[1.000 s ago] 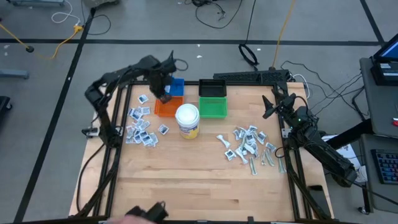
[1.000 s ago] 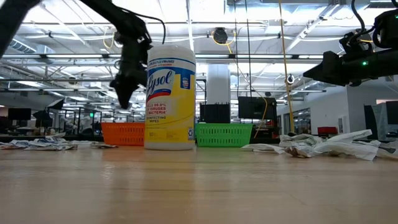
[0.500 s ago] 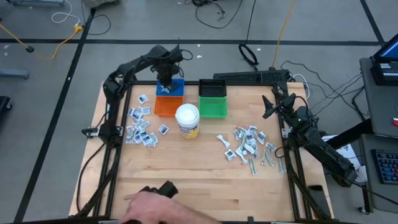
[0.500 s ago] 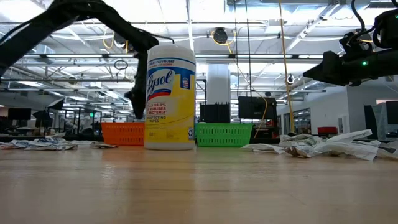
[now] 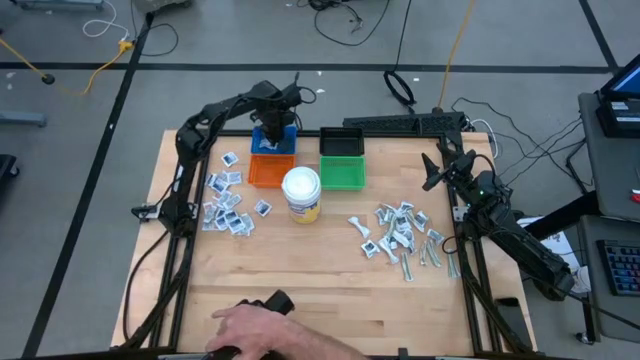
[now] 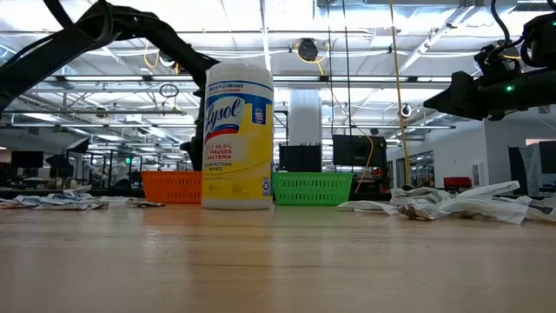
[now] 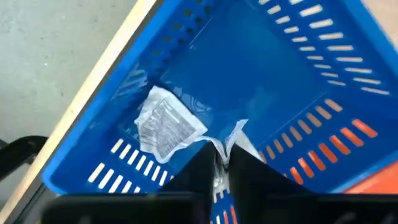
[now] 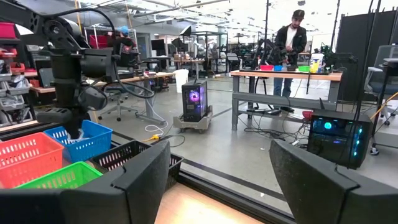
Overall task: Pick & Place First Aid Supplies
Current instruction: Put the blue alcohol pad into the blue bin
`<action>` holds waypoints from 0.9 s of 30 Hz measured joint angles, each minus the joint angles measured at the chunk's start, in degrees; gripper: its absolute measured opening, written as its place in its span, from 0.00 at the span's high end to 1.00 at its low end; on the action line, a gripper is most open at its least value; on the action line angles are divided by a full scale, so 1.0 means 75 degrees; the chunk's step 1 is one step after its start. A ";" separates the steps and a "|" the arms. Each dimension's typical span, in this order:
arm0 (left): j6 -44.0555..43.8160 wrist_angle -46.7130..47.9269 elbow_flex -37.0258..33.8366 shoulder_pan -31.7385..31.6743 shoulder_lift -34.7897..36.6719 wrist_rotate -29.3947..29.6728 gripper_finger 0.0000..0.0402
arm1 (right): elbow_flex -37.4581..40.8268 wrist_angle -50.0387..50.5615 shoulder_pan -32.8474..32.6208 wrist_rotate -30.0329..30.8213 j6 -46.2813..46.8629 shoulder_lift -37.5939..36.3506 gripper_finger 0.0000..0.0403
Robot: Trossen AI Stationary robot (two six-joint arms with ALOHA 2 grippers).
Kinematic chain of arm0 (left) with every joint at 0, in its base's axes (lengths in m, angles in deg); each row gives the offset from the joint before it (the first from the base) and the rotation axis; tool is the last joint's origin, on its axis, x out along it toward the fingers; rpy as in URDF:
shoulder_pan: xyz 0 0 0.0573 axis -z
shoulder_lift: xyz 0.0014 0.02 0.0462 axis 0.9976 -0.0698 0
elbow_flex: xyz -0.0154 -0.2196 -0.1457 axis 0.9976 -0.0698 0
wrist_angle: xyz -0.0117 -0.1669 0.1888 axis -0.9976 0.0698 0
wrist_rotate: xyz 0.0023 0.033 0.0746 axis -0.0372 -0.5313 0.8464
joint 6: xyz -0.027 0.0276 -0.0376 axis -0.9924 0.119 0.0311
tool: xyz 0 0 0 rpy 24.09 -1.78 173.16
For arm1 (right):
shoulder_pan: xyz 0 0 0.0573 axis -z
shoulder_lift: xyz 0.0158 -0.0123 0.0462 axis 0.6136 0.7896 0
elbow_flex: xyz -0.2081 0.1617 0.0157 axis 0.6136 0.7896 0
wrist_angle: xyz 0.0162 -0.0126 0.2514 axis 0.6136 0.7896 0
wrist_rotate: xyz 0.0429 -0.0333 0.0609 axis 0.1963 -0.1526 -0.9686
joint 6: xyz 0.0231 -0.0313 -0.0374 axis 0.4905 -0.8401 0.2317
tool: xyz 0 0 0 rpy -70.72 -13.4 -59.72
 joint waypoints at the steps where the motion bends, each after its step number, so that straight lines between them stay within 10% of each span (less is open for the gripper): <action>1: -0.0004 0.0010 0.0000 -0.0006 0.0000 -0.0089 0.82 | 0.0000 -0.0001 0.0002 -0.0001 0.0000 0.0000 0.33; 11: -0.0273 0.0108 0.0000 -0.0065 0.0474 -0.0147 0.42 | -0.0001 -0.0001 0.0001 0.0000 -0.0001 0.0000 0.32; 27: -0.2386 0.0098 -0.1390 0.0360 0.2055 -0.0439 0.38 | -0.0002 0.0000 -0.0001 0.0000 0.0000 0.0000 0.33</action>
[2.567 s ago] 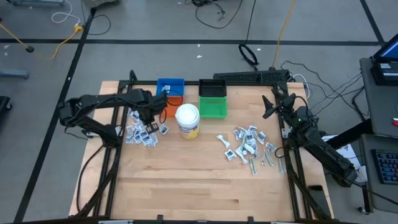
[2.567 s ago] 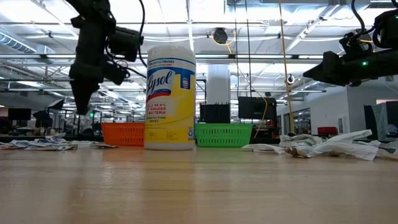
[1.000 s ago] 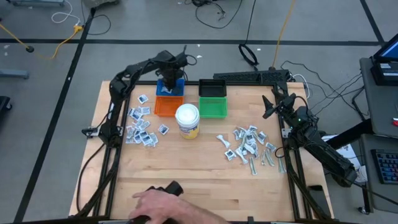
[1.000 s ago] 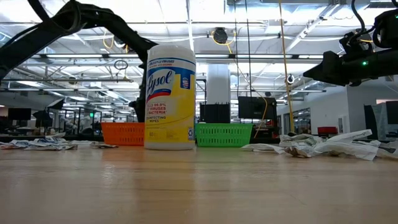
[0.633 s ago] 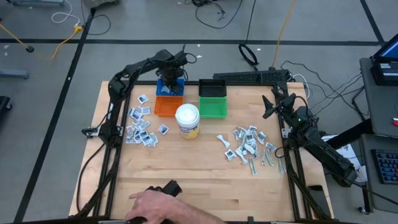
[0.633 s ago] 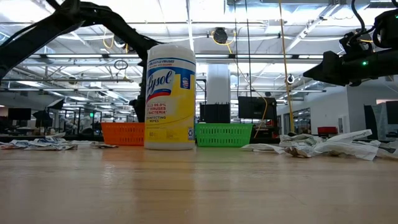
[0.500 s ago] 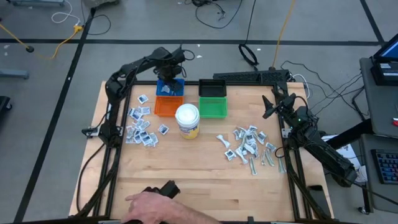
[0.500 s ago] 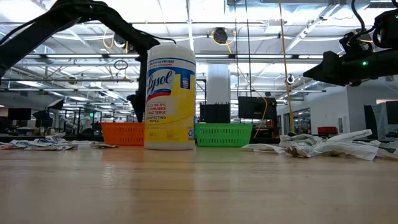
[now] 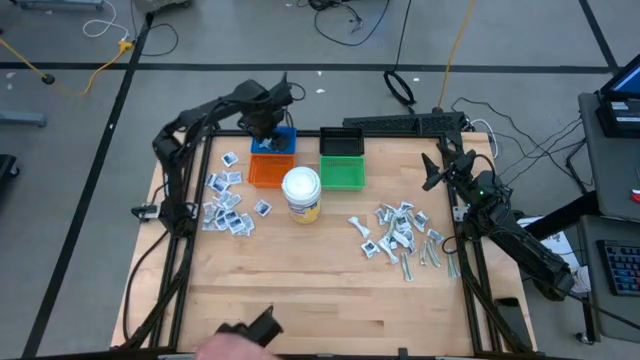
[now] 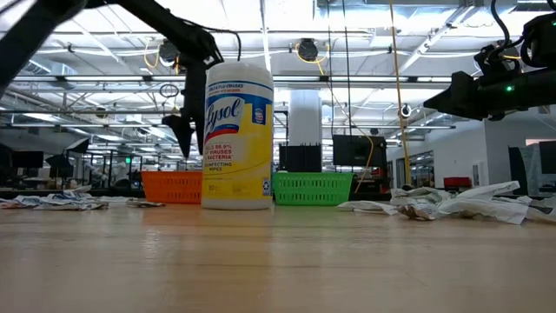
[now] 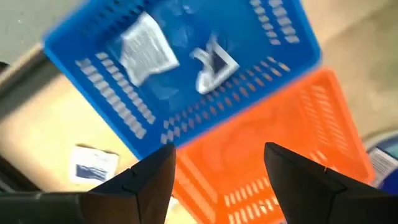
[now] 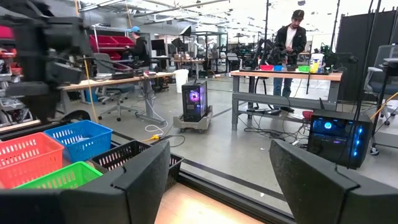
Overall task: Pick & Place First Aid Supplies
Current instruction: Put the blue alcohol pad into the blue bin
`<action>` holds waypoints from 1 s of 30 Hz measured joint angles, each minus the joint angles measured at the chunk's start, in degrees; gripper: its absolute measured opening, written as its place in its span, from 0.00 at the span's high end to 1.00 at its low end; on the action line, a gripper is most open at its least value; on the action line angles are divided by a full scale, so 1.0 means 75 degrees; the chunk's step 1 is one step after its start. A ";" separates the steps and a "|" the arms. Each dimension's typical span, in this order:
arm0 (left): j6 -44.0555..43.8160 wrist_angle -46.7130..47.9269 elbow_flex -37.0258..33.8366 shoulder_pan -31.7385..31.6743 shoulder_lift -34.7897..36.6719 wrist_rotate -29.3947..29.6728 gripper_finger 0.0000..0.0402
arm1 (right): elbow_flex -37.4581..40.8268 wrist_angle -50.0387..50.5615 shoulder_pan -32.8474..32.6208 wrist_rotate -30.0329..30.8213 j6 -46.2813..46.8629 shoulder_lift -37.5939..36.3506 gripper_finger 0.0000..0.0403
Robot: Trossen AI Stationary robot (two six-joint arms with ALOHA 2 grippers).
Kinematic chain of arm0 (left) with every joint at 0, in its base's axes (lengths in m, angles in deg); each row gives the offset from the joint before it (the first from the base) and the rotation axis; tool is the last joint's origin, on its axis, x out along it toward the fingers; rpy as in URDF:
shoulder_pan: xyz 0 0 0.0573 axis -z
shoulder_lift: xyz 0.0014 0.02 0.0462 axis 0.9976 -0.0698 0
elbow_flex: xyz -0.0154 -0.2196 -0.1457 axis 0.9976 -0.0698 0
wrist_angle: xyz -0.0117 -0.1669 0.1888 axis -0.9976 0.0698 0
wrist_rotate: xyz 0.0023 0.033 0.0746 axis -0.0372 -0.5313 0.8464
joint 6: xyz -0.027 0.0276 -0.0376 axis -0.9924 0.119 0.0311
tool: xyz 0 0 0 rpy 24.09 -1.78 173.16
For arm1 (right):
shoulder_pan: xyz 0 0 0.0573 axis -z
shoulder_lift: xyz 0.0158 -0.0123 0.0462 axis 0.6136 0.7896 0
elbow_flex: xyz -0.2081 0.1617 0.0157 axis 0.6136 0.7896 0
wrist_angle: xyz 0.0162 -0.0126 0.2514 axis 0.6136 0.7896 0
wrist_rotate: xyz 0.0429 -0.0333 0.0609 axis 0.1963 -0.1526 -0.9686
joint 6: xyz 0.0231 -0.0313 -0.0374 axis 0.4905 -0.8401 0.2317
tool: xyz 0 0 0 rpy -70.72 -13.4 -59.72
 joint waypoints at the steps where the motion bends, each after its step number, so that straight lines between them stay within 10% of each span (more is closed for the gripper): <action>1: -0.0131 -0.0141 -0.0306 0.0091 0.0210 -0.0010 0.38 | 0.0000 -0.0002 0.0003 -0.0002 0.0000 0.0000 0.33; 14: -0.2706 -0.0801 -0.3541 0.1585 0.2603 0.0021 0.38 | 0.0002 0.0000 0.0003 0.0000 0.0000 -0.0003 0.33; 30: -0.4556 -0.1731 -0.4955 0.3098 0.3190 0.0141 0.38 | 0.0000 0.0000 0.0003 0.0000 0.0000 -0.0003 0.32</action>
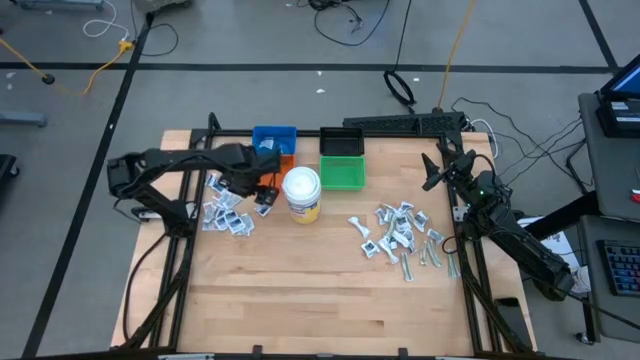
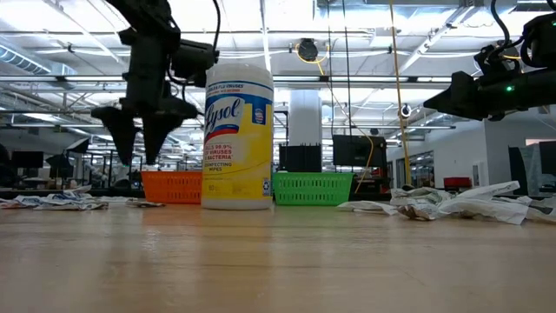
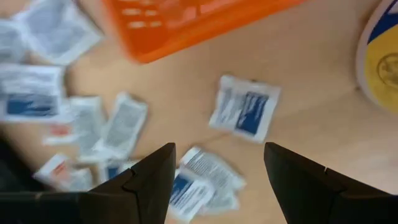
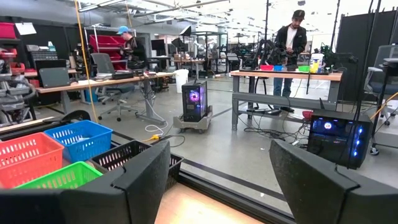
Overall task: Pick & Place First Aid Supplies
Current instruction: Put the blue alcohol pad into the blue bin
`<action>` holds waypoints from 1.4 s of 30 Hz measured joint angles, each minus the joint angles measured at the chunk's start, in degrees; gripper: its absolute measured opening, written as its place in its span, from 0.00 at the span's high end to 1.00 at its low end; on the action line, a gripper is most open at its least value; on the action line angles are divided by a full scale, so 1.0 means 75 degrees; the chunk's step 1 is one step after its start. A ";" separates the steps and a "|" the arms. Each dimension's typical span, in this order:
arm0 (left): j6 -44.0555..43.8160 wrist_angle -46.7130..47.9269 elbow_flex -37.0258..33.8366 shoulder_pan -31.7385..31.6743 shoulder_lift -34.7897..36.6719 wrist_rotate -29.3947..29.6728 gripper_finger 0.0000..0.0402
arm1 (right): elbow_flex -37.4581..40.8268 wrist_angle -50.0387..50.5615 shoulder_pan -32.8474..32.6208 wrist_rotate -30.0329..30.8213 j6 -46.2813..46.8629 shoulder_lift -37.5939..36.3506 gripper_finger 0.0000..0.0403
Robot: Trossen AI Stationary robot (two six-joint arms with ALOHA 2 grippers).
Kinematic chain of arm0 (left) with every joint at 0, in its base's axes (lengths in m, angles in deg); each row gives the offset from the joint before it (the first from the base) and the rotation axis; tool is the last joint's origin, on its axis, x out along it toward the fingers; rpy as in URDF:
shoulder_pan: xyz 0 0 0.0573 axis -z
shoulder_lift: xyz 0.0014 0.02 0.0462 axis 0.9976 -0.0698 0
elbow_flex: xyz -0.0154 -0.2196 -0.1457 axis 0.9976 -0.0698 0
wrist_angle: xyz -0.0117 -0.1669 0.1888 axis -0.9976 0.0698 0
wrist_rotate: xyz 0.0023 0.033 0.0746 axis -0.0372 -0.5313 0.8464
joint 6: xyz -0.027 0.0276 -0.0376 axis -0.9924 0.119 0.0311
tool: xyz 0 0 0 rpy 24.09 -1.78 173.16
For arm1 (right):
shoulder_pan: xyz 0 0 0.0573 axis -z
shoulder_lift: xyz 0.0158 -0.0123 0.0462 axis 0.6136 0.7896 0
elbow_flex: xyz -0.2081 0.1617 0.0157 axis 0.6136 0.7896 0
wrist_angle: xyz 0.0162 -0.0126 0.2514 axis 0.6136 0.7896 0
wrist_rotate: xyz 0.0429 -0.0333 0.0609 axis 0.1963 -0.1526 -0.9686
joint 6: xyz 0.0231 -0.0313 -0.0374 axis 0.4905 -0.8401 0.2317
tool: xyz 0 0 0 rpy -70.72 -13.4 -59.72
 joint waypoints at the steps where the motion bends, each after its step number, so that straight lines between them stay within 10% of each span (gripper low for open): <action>1: -0.0113 -0.0157 -0.0055 0.0070 -0.0034 0.0075 0.38 | 0.0000 -0.0001 0.0000 0.0000 0.0000 0.0000 0.32; 22: -0.0610 -0.1863 -0.1052 0.0510 -0.1066 0.0480 0.39 | 0.0000 -0.0001 -0.0003 -0.0002 -0.0002 0.0000 0.32; 34: -0.0220 -0.2016 -0.1345 0.0503 -0.1016 0.0090 0.95 | 0.0000 -0.0001 0.0000 0.0000 -0.0001 0.0000 0.32; 42: 0.0024 -0.1394 -0.1407 0.0279 -0.0372 -0.0064 0.99 | 0.0000 0.0000 -0.0001 0.0000 -0.0002 0.0000 0.32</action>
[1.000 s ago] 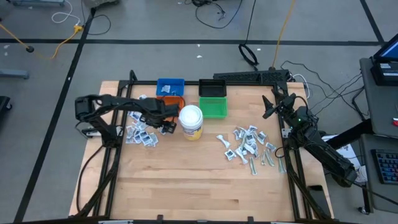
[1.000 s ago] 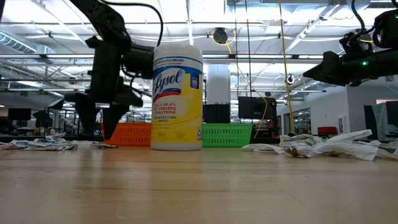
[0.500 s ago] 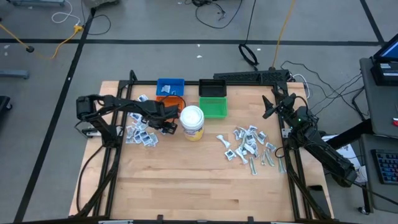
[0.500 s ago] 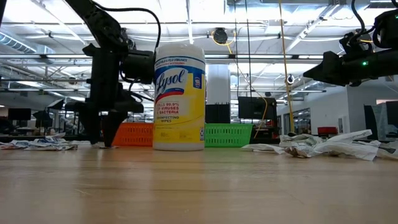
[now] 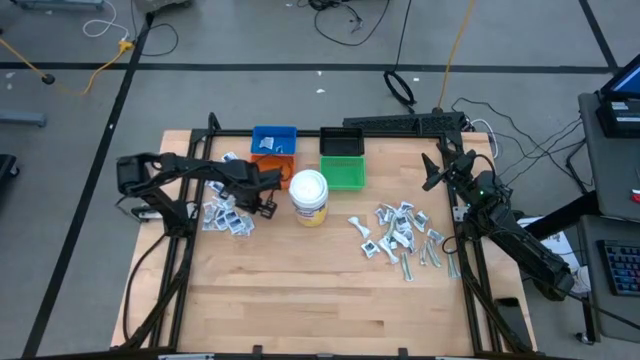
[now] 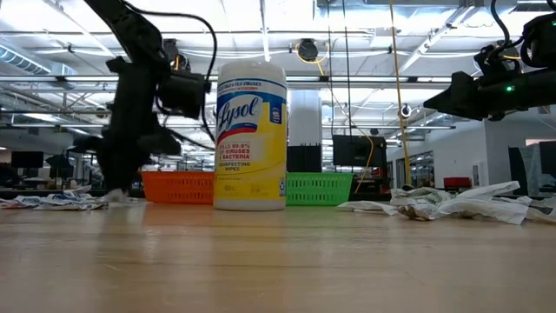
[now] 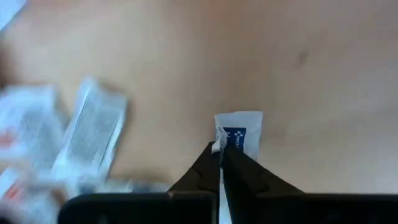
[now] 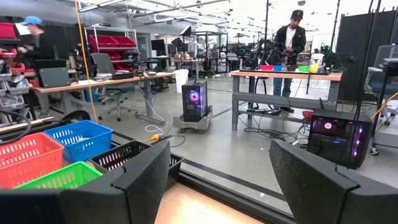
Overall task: Pick & Place First Aid Supplies
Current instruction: Put the blue alcohol pad into the blue bin
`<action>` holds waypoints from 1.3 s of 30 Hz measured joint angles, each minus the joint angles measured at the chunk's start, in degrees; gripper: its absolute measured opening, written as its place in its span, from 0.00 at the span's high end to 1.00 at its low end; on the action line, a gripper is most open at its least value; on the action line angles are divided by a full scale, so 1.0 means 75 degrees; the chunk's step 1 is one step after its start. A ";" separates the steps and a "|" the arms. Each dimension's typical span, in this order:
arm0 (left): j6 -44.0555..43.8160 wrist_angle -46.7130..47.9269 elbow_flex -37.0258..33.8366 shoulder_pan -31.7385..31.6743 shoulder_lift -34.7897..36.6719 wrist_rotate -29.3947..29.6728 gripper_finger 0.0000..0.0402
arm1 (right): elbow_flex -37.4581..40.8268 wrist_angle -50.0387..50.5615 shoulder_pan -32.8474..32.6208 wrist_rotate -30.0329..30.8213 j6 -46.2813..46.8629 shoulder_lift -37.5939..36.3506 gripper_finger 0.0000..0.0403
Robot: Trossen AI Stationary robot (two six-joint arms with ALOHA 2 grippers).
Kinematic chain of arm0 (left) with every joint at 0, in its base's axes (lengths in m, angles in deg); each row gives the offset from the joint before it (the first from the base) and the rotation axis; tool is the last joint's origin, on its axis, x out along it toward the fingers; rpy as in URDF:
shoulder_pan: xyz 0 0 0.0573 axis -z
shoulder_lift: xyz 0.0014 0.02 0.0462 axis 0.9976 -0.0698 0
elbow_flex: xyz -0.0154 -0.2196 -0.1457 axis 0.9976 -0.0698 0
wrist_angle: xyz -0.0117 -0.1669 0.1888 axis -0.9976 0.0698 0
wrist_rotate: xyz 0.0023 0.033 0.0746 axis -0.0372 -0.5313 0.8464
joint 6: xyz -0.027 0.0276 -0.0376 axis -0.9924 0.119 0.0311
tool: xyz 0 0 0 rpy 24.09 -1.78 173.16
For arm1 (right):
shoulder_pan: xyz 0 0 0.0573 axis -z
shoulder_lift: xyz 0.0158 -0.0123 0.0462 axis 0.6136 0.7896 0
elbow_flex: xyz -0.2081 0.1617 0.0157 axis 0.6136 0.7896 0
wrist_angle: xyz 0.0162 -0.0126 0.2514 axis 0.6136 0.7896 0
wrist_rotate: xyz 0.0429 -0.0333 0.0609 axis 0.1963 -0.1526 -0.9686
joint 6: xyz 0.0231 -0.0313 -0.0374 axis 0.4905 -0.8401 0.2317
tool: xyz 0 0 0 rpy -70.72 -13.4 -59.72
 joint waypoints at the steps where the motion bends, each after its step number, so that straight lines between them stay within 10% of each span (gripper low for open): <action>1: 0.0023 0.0063 0.0024 -0.0028 0.0151 0.0003 0.99 | 0.0000 -0.0001 0.0002 0.0000 0.0001 0.0000 0.32; 23: 0.1535 0.3005 0.1666 -0.1273 0.1145 -0.0397 0.99 | 0.0000 0.0000 0.0002 0.0000 0.0002 0.0006 0.33; 39: 0.3576 0.3587 0.4953 -0.3178 -0.1656 0.0132 1.00 | 0.0002 0.0000 0.0002 0.0000 0.0001 0.0006 0.32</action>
